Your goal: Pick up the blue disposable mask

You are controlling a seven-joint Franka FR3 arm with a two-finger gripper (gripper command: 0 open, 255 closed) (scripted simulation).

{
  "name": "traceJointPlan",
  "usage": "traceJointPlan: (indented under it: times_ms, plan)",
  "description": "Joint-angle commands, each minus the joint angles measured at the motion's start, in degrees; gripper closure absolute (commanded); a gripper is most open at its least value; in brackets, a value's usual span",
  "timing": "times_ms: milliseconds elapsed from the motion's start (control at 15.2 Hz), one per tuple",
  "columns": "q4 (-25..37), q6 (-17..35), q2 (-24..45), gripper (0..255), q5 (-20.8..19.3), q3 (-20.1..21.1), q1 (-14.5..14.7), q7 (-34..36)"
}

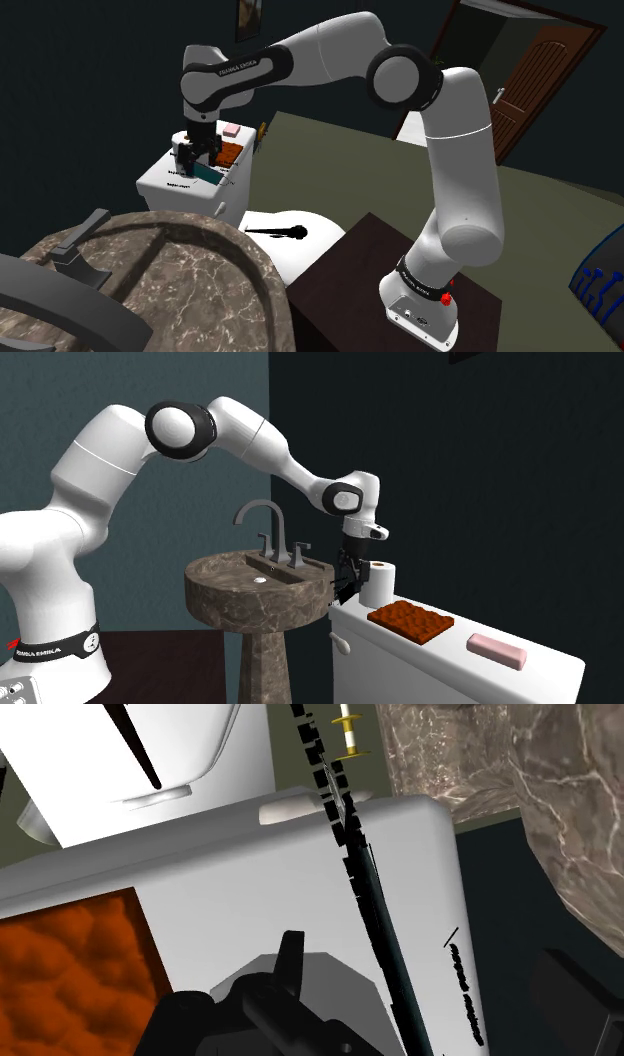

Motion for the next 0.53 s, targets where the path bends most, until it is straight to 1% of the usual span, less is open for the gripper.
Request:
traceJointPlan:
  times_ms: [0, 66, 462]
  plan:
    - [-0.3, 0.5, 0.2, 0, 0.0, 0.0, 0.1, 0.1]
    - [-0.3, 0.5, 0.1, 255, 0.0, 0.0, 0.1, 0.1]
    - [-0.3, 0.5, 0.2, 255, 0.0, 0.0, 0.1, 0.1]
